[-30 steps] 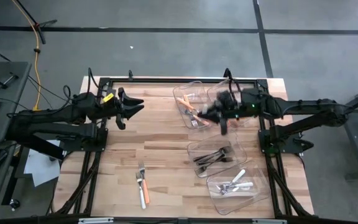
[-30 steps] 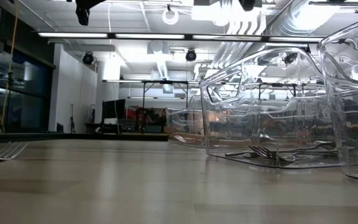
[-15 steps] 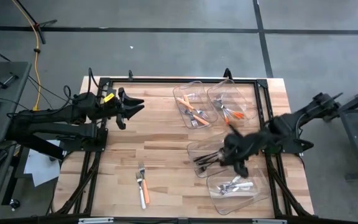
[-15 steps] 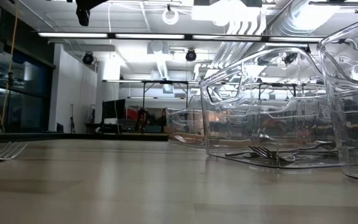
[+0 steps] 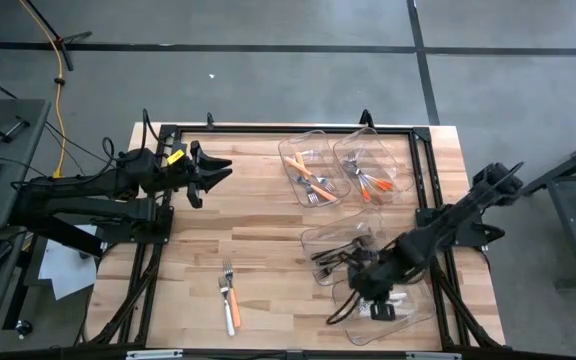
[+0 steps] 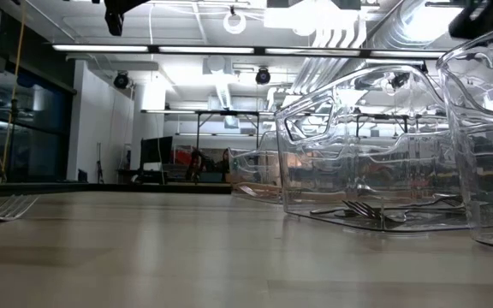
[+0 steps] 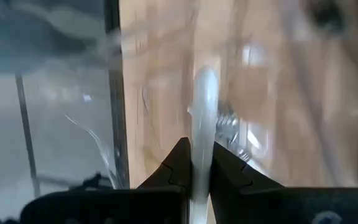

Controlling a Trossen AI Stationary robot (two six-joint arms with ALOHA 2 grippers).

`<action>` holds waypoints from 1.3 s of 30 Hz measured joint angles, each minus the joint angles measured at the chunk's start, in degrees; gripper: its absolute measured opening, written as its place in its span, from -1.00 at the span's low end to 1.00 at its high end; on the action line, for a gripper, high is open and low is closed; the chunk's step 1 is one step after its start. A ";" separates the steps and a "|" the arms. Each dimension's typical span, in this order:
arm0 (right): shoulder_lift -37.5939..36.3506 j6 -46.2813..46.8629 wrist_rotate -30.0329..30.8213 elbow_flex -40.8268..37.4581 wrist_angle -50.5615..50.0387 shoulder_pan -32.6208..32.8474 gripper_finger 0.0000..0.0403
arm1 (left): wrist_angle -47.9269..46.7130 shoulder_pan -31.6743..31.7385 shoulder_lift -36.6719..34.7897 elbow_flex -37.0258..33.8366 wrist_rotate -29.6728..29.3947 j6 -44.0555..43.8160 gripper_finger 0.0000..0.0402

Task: Sort silverware by color (type)
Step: Put the white fork into the bottom transparent bin

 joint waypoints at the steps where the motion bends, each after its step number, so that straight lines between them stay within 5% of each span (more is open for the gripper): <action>1: 1.55 -0.23 -1.36 0.00 0.04 0.16 -0.91 | -0.02 0.00 0.00 0.00 0.00 0.00 -0.39; 6: 8.24 -4.34 -6.55 -0.02 -0.05 1.73 -0.93 | -0.14 0.00 0.00 0.00 0.00 0.00 -0.39; 15: 15.53 -7.18 -6.61 -0.02 -0.11 2.48 -0.85 | -0.42 0.00 0.00 0.00 0.00 0.00 -0.39; 28: 17.46 -5.17 -6.50 -0.04 1.27 2.48 -0.80 | -0.42 0.00 0.00 0.00 0.02 0.00 -0.39; 39: 17.44 -4.15 -6.59 -0.02 2.79 2.46 -0.23 | -0.44 0.00 0.00 0.00 0.04 0.00 -0.39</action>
